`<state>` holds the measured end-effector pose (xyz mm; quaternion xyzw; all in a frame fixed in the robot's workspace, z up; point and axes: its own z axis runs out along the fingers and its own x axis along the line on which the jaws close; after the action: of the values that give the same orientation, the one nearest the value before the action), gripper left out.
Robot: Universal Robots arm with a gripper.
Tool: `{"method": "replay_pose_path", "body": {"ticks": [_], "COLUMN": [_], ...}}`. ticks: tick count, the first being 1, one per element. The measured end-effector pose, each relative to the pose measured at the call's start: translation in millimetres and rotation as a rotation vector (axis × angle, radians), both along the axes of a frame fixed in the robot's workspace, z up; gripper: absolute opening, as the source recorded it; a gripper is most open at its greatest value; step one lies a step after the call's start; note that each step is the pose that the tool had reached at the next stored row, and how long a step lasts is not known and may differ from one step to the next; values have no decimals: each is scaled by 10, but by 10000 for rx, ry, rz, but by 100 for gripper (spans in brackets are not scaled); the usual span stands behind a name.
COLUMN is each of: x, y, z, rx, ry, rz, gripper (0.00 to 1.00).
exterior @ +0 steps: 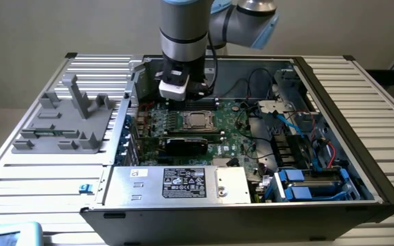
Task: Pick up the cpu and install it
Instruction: 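Install the second cpu locking lever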
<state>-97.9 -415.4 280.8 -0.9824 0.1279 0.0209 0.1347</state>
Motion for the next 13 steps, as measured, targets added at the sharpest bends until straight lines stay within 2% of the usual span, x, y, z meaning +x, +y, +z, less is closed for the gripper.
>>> {"method": "replay_pose_path", "body": {"ticks": [3, 7, 10, 13], "x": [0, 1, 4, 17], "y": [64, 129, 172, 205], "z": [34, 101, 130, 159], "rx": [-341, -807, -1237, -1620], "ry": [0, 1, 0, 0], "rz": [-1, 0, 0, 0], "gripper": [11, 11, 11, 11]}}
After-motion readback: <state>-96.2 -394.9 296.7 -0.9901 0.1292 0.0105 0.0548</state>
